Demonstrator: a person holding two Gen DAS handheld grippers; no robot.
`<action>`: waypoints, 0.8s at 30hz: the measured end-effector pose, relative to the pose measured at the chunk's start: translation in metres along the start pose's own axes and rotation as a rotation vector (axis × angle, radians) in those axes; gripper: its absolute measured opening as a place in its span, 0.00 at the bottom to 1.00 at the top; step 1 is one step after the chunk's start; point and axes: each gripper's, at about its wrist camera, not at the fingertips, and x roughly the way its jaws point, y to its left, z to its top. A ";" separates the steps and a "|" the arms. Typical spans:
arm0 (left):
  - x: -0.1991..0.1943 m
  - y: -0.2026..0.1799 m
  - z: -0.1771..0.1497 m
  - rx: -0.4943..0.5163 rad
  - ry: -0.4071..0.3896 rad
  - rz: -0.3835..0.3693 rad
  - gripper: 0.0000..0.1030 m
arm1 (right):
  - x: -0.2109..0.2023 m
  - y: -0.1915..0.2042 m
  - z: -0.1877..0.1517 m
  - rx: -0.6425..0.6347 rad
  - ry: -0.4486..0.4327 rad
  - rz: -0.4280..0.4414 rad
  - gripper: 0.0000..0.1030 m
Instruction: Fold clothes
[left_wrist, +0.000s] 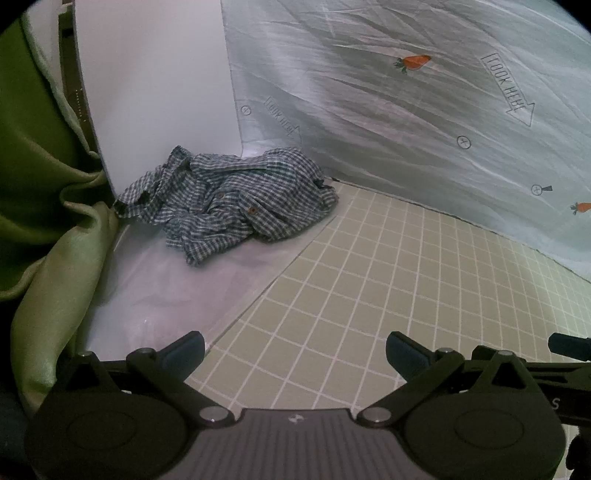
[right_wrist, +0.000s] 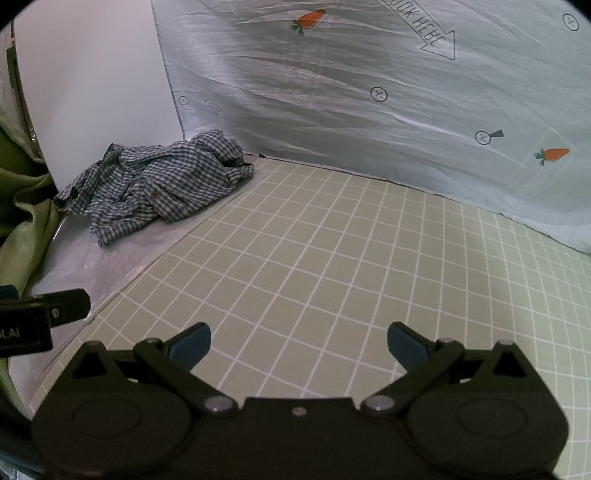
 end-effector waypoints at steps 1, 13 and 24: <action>0.000 0.000 0.000 0.000 0.000 0.000 1.00 | 0.000 0.000 0.000 0.000 0.001 0.000 1.00; -0.002 -0.002 0.001 0.004 -0.004 0.002 1.00 | -0.002 -0.003 0.003 -0.001 0.004 0.001 1.00; -0.003 0.000 0.001 0.004 -0.005 -0.005 1.00 | -0.004 -0.001 0.001 -0.005 -0.003 0.000 1.00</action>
